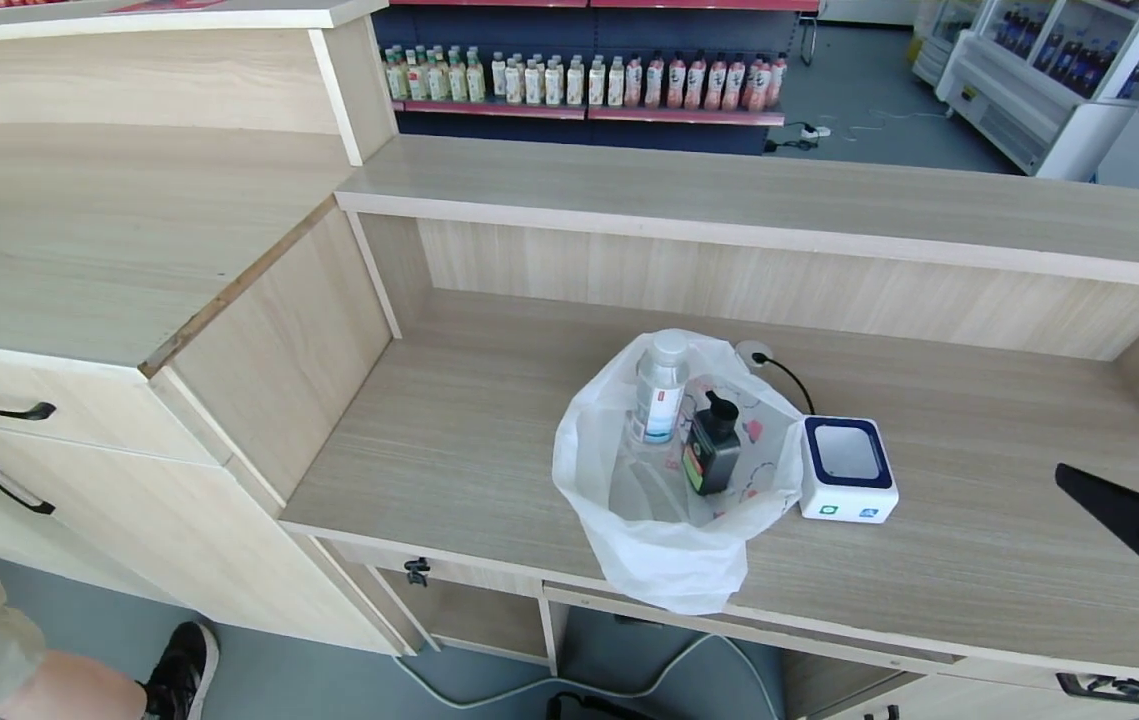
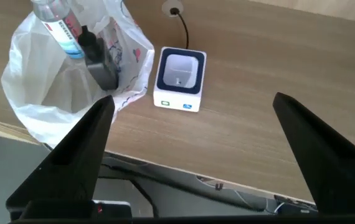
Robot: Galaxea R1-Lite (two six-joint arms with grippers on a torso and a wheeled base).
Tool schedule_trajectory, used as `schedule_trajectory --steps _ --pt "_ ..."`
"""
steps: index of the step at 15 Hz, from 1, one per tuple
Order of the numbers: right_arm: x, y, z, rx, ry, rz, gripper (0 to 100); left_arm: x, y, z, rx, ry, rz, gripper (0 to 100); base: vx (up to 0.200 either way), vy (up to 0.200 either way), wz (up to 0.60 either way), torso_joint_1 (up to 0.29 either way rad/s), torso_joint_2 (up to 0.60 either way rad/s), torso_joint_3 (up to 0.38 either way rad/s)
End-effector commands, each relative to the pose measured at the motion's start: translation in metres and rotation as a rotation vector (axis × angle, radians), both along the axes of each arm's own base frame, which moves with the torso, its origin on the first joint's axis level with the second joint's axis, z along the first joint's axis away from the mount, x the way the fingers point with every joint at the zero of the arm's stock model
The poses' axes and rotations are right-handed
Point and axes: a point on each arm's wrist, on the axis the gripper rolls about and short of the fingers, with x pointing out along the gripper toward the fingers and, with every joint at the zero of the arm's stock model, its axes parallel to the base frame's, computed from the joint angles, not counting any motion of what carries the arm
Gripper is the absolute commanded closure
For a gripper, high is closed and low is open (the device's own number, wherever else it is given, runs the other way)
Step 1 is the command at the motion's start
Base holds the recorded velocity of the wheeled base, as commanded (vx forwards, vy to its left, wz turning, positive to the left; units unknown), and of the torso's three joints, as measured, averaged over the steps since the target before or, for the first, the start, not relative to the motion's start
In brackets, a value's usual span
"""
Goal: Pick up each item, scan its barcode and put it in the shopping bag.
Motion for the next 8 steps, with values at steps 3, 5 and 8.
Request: schedule_trajectory --steps 3,5,8 --pt "-0.021 -0.006 -0.004 -0.055 -0.052 -0.07 0 0.0 0.0 0.0 0.0 -0.001 0.0 0 0.0 0.0 -0.2 0.001 0.0 -0.001" --pt "-0.026 -0.006 -0.003 -0.051 -0.067 -0.066 0 0.0 0.0 0.0 0.0 -0.001 0.0 0 0.0 0.0 -0.6 -0.005 0.0 0.005" --pt "-0.034 -0.007 -0.011 -0.026 -0.077 -0.063 0 0.0 0.0 0.0 0.0 -0.001 0.0 0 0.0 0.0 0.0 0.0 0.0 0.0"
